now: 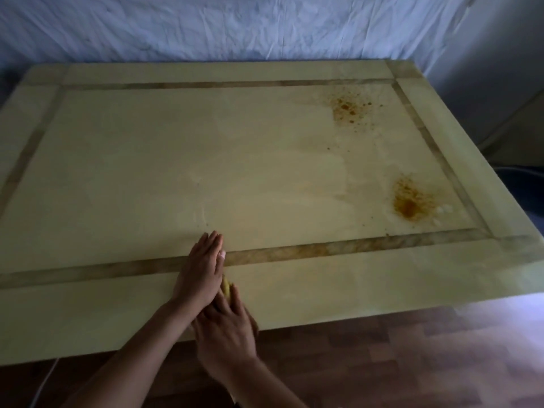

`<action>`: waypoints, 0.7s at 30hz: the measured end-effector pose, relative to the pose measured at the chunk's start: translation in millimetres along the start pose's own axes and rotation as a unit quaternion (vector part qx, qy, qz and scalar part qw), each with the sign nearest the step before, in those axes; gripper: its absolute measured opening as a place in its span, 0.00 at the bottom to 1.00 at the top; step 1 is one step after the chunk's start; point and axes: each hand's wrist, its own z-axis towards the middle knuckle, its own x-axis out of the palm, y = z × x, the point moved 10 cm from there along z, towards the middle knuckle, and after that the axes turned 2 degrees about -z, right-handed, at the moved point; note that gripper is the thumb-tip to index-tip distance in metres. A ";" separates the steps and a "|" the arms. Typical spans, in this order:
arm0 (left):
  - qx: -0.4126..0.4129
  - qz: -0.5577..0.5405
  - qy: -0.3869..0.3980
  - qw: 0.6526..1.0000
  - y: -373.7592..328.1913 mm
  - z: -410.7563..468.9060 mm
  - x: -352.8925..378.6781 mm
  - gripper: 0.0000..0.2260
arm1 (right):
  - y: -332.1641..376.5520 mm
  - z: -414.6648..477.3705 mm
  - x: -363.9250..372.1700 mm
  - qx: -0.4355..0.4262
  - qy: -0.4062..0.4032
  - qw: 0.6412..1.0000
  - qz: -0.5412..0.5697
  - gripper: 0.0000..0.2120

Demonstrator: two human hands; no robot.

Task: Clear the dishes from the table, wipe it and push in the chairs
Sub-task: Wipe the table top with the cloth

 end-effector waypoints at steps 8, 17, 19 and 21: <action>0.018 0.007 0.015 1.000 -25.7 -26.5 20.0 0.22 | -213.9 -84.0 -25.7 0.235 -0.077 0.969 -0.020 0.28; 0.023 -0.013 -0.002 1.000 -42.1 -37.2 22.7 0.22 | -302.5 -135.0 -34.0 0.408 -0.096 0.906 0.054 0.25; 0.020 -0.024 -0.034 0.999 -42.3 -40.4 15.3 0.21 | -282.2 -116.0 -34.5 0.366 -0.104 0.924 0.047 0.23; 0.012 -0.033 -0.070 0.997 -37.6 -42.4 3.8 0.20 | -241.8 -85.6 -35.8 0.278 -0.111 0.954 0.025 0.24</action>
